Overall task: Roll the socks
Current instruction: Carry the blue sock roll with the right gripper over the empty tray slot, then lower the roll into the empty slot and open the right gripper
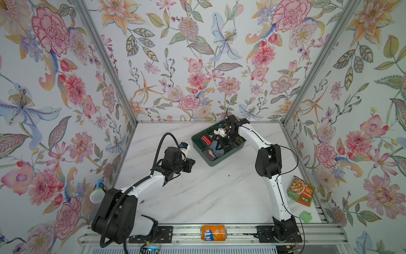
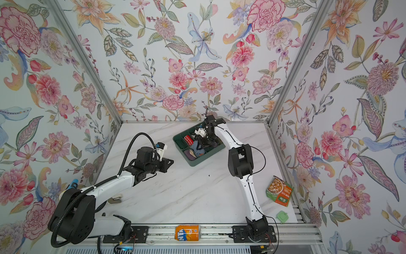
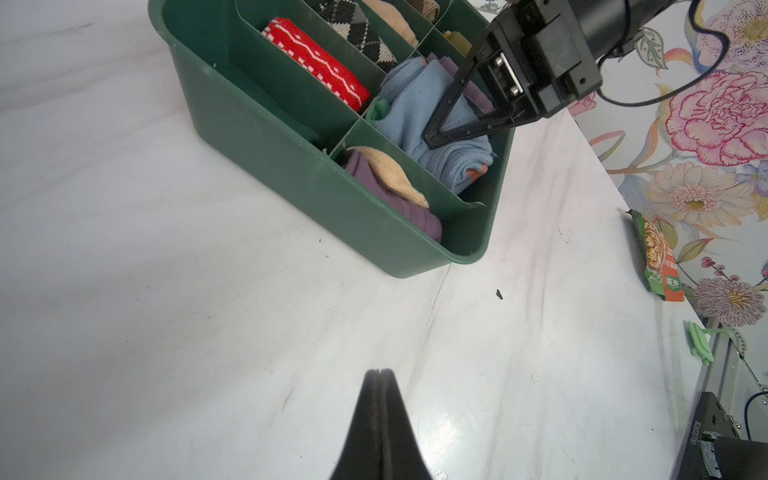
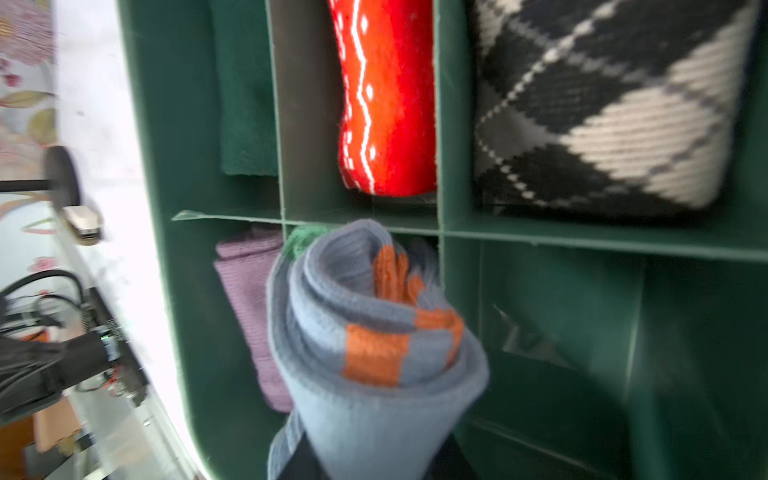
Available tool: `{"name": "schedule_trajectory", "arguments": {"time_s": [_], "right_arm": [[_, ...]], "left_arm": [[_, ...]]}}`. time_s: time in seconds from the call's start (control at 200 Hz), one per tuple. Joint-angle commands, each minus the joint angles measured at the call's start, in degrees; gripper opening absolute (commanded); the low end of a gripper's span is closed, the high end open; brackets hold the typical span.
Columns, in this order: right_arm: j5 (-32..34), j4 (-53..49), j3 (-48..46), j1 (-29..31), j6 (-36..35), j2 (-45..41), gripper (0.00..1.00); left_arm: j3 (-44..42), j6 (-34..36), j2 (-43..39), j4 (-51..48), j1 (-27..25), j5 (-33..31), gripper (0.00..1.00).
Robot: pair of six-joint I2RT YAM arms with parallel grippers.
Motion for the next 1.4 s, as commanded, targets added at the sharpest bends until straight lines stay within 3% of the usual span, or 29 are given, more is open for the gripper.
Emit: {"name": "schedule_trajectory", "arguments": {"time_s": [0.0,0.175,0.48,0.776,0.996,1.391], "right_arm": [[9.4,-3.5,1.0,1.6,0.4,3.1,0.00],[15.7,-3.5,1.0,3.7,1.2,3.0,0.00],[19.2,-3.6,2.4,4.8,2.9,4.0,0.00],[21.0,-5.7,3.2,5.9,2.9,4.8,0.15],[20.9,-6.8,3.8,5.8,2.9,5.0,0.32],[21.7,-7.1,3.8,6.2,3.3,4.4,0.38]], "left_arm": [[-0.7,0.7,0.2,0.6,0.7,1.4,0.04],[-0.5,0.8,0.0,0.3,0.7,1.4,0.04],[-0.1,1.0,0.2,-0.1,0.7,1.4,0.08],[0.1,1.4,-0.3,-1.0,0.7,0.8,0.14],[0.1,1.5,-0.9,-1.8,0.7,0.2,0.15],[-0.6,1.7,-2.1,-2.8,0.7,-1.1,0.16]]}}
